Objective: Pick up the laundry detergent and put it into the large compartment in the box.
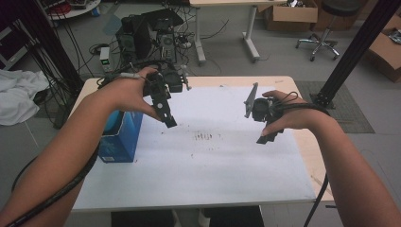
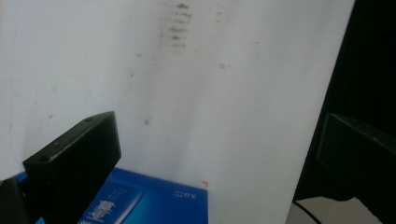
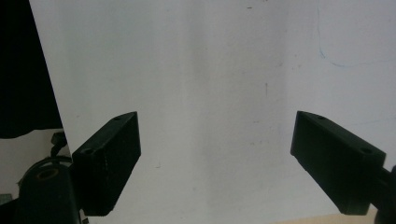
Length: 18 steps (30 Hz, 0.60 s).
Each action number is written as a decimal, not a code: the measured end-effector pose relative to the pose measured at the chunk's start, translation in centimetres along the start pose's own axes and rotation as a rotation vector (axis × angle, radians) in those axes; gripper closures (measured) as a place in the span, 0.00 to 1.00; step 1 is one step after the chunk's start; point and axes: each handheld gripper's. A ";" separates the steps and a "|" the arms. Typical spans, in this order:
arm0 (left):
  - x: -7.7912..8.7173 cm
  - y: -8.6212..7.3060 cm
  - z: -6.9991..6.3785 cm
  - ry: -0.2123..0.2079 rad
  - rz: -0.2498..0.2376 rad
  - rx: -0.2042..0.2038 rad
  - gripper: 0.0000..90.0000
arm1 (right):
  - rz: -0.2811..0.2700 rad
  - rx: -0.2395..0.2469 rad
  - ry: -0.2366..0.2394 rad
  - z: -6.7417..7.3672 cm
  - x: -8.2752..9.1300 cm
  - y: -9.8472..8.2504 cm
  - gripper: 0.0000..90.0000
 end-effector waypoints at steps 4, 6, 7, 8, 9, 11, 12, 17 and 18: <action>-0.5 0.3 -0.7 -0.017 0.001 -0.078 0.00 | 0.005 0.001 0.002 0.0 0.1 0.2 0.18; -0.8 0.4 -1.0 -0.020 0.010 -0.111 0.00 | 0.013 0.008 -0.001 -0.1 0.1 0.3 0.18; -1.0 0.4 -1.1 -0.020 0.013 -0.126 0.00 | 0.007 0.006 0.001 -0.2 0.0 0.3 0.18; -1.1 0.4 -1.2 -0.018 0.016 -0.140 0.00 | 0.013 0.007 0.000 -0.2 0.0 0.4 0.18; -1.2 0.5 -1.4 -0.013 0.026 -0.152 0.00 | 0.009 0.011 0.003 -0.3 0.0 0.4 0.18; -1.4 0.7 -1.6 -0.013 0.039 -0.167 0.00 | 0.007 0.014 0.003 -0.4 -0.1 0.5 0.18; -1.6 0.8 -1.7 -0.008 0.050 -0.176 0.00 | 0.014 0.018 0.001 -0.5 -0.1 0.5 0.18; -2.2 1.2 -1.9 -0.007 0.081 -0.199 0.00 | 0.012 0.024 0.004 -0.9 -0.2 0.7 0.18; -2.3 1.3 -1.9 -0.007 0.085 -0.202 0.00 | 0.016 0.026 0.003 -1.0 -0.1 0.7 0.18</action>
Point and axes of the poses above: each handheld gripper's, and its own axes: x roughly backward along the jaws, y roughly out of its top, z roughly to its left, and after that the axes turned 6 degrees about z, right-handed
